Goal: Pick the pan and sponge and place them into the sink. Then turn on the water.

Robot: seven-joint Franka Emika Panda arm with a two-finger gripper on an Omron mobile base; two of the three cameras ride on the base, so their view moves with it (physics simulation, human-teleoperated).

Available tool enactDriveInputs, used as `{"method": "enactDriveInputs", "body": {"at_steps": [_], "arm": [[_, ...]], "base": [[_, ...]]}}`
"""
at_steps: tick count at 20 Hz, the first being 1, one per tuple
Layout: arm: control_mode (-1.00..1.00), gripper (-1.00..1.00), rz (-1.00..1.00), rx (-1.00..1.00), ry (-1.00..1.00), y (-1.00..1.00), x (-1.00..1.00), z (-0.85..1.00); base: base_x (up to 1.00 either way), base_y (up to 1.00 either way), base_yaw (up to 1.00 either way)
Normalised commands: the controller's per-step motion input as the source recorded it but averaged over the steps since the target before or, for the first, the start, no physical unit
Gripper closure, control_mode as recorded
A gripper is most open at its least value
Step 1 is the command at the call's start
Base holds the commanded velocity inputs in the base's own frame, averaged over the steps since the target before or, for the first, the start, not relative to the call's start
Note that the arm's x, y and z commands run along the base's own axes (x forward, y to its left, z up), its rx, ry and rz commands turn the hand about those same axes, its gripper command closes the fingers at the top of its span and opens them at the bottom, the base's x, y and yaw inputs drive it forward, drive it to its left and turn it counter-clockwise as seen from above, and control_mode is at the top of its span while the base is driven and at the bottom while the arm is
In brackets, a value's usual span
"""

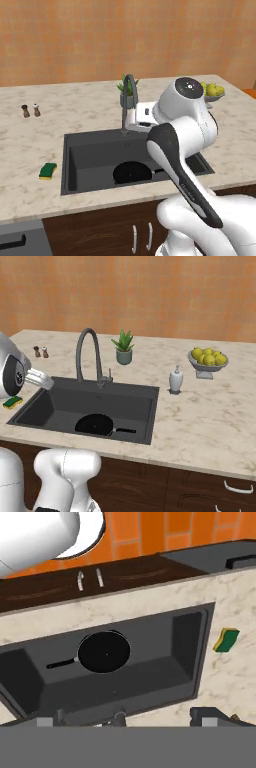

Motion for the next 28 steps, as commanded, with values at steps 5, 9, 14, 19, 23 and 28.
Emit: {"method": "enactDriveInputs", "body": {"at_steps": [5, 9, 14, 19, 23, 28], "arm": [[-1.0, -1.0, 0.17, -0.01, 0.11, 0.81, 0.09, -0.44], [-1.0, -1.0, 0.06, 0.0, 0.02, 0.76, 0.04, -0.49], [-1.0, -1.0, 0.02, 0.0, 0.08, 0.67, 0.22, -0.43], [-1.0, -1.0, 0.0, 0.0, 0.05, 0.65, 0.3, -0.35], [-1.0, -1.0, 0.0, -0.01, 0.01, 0.73, 0.32, -0.16], [-1.0, -1.0, 0.0, -0.03, 0.05, 0.68, 0.39, -0.23]], "base": [[0.0, 0.0, 0.0], [0.0, 0.0, 0.0], [0.0, 0.0, 0.0], [0.0, 0.0, 0.0], [0.0, 0.0, 0.0], [0.0, 0.0, 0.0]]}}
